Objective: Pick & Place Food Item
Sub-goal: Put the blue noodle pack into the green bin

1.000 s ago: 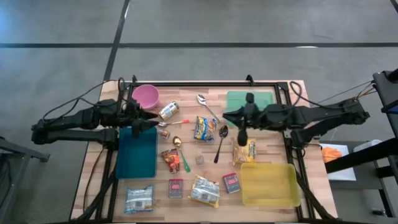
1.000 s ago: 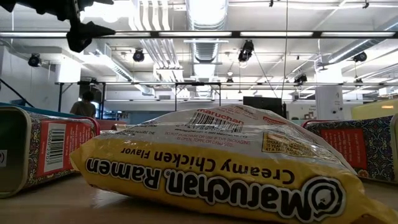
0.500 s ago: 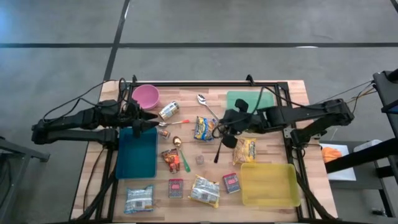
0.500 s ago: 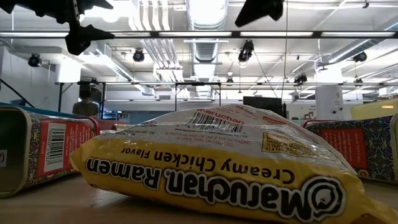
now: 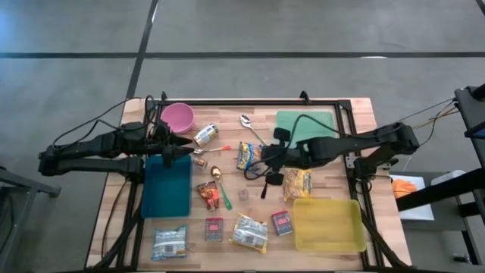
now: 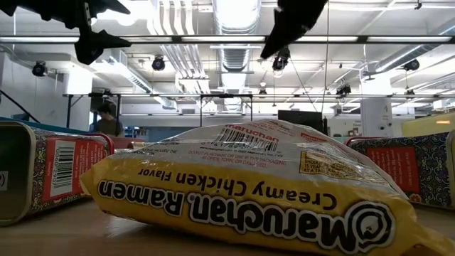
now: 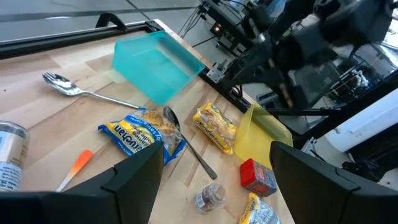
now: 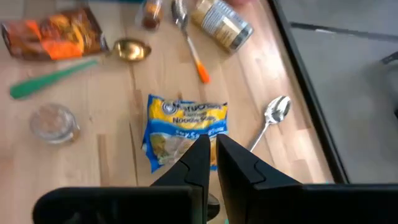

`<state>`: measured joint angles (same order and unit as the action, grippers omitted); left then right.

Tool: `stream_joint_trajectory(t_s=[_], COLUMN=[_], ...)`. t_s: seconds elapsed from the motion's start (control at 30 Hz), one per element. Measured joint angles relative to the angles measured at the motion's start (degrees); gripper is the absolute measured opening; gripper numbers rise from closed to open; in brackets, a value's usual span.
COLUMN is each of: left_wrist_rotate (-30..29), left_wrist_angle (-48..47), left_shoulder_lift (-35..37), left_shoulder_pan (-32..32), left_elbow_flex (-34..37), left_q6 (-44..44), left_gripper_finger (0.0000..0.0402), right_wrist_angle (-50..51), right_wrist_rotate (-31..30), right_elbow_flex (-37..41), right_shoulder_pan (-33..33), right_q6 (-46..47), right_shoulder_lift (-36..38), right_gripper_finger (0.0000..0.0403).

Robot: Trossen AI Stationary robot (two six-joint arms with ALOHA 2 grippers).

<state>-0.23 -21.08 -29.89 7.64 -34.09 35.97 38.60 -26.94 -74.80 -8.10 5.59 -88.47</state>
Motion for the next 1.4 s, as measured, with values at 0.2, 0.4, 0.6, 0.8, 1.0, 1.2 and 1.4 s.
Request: stream_joint_trajectory(t_s=[0.2,0.4,0.6,0.8,1.0,1.2,1.4], left_wrist_rotate=[0.0,-0.4,-1.6,-1.9,-1.9,-1.9,-1.9], left_wrist_angle=[0.0,-0.2,-0.3,-0.3,-0.3,-0.3,-0.3], left_shoulder_lift=[0.0,0.0,0.0,0.0,0.0,0.0,0.0], left_shoulder_pan=[0.0,0.0,0.0,0.0,0.0,0.0,0.0], left_elbow_flex=[0.0,0.0,0.0,0.0,0.0,0.0,0.0], left_q6=[0.0,0.0,-0.2,-0.2,0.0,0.0,0.6], left_gripper_finger=[0.0299,0.0299,0.0299,0.0299,0.0299,0.0299,0.0299], right_wrist_angle=[0.0,-0.4,0.7,0.4,1.3,1.7,-0.9], right_wrist_rotate=[-0.1,-0.2,0.2,0.0,5.0,11.2,1.1], right_elbow_flex=[0.0,0.0,0.0,0.0,0.0,0.1,0.2], right_shoulder_pan=[0.0,0.0,0.0,0.0,1.3,2.3,2.3], right_q6=[2.8,7.2,5.5,4.1,4.1,1.5,-7.2], right_shoulder_lift=[-2.9,-3.7,-2.9,-2.7,-2.7,-3.6,-8.2], right_gripper_finger=[0.0024,0.0024,0.0024,0.0024,0.0028,0.0102,0.0220])
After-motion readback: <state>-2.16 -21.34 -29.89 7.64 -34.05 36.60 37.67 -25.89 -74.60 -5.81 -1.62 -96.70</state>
